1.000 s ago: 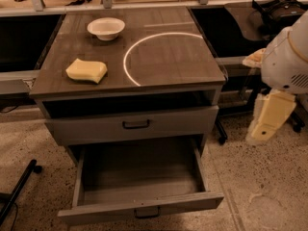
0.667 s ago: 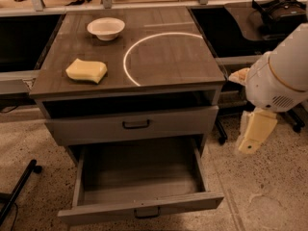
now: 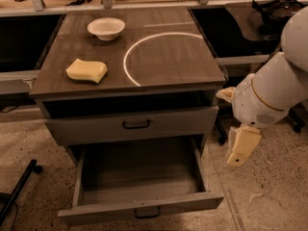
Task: Close middle drawer
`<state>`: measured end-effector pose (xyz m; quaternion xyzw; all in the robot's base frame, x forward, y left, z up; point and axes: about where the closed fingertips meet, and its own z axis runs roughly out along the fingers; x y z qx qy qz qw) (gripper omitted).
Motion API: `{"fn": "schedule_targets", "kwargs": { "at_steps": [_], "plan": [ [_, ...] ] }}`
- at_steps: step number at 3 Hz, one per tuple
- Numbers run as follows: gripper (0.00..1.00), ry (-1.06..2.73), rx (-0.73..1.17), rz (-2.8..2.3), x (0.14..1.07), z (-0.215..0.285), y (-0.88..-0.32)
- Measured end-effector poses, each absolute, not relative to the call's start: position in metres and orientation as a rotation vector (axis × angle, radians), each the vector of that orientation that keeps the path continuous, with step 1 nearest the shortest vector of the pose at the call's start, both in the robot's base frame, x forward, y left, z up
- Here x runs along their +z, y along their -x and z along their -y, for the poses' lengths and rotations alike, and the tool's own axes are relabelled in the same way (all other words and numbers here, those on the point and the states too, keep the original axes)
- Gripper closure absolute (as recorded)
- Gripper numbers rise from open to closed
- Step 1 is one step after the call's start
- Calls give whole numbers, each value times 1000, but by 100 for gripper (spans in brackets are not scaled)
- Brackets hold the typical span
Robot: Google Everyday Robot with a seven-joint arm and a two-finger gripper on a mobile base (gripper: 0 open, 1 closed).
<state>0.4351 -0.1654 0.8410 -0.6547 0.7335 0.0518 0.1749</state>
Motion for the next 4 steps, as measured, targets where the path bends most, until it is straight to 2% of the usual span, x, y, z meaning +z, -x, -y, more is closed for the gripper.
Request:
{"fn": "schedule_targets", "kwargs": {
  "at_steps": [4],
  "plan": [
    [0, 1840, 226, -2121, 695, 157, -415]
  ]
}}
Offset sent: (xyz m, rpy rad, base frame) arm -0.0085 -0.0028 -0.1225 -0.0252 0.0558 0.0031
